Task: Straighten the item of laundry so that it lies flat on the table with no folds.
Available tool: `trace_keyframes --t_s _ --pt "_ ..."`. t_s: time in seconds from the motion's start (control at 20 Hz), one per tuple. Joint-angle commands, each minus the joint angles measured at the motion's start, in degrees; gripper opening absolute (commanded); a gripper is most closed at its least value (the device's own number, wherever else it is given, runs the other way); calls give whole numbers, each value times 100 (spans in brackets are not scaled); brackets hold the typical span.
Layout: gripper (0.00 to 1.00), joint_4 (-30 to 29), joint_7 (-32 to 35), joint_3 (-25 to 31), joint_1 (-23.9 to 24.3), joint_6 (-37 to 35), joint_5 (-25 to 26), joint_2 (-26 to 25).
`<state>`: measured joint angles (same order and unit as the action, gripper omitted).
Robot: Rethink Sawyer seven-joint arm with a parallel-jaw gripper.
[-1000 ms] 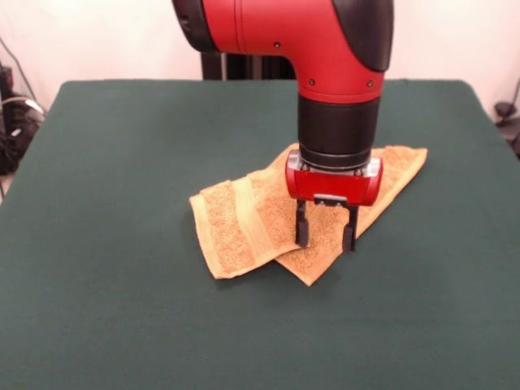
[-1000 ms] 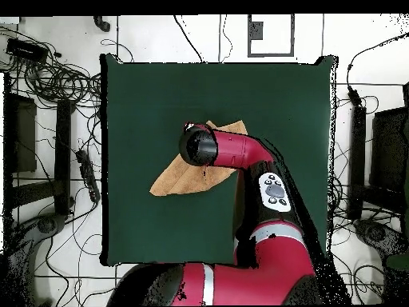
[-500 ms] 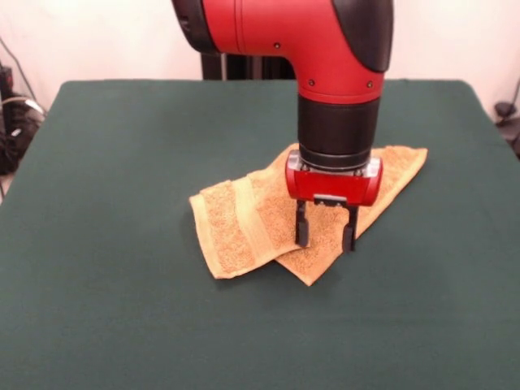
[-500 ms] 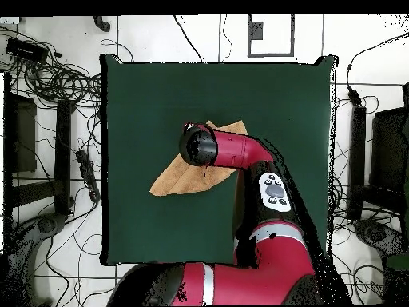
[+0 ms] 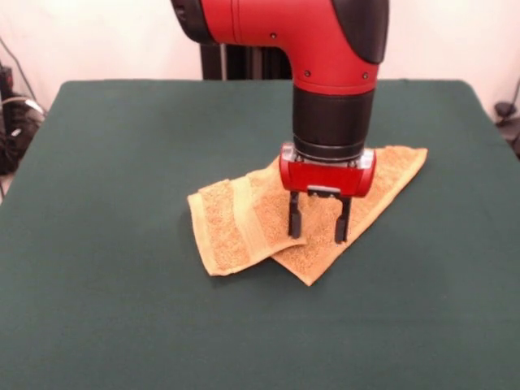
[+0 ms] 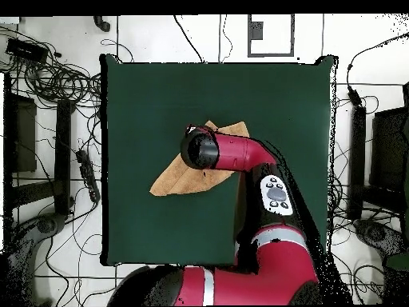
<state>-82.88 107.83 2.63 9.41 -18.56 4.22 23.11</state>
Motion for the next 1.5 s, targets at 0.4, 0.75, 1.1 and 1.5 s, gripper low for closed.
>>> trace_keyframes --t_s 0.4,0.75,1.1,1.5 --pt "100 -697 1 118 330 -601 601 625" --pt "100 -725 142 157 335 -578 690 660" --pt "100 -701 407 317 301 -196 651 277" --pt "100 -419 302 329 327 58 770 -96"
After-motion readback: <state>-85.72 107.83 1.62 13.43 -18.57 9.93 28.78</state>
